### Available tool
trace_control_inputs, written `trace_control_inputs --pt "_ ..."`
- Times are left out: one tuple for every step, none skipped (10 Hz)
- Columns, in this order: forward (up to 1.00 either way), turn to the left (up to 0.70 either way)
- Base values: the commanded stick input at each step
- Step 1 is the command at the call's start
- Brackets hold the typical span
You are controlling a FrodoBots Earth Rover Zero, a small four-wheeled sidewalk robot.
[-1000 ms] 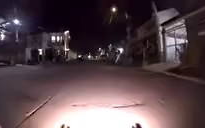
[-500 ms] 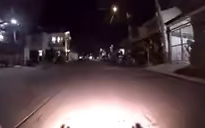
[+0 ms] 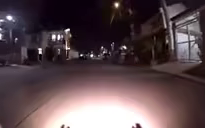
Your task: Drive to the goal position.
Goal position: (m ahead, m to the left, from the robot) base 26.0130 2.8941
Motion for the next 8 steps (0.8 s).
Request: trace_control_inputs --pt "0.85 0.0" --pt "0.85 0.0" --pt "0.85 0.0" --pt "0.85 0.0" --pt "0.85 0.0" --pt "0.85 0.0" --pt "0.85 0.0" --pt "0.85 0.0"
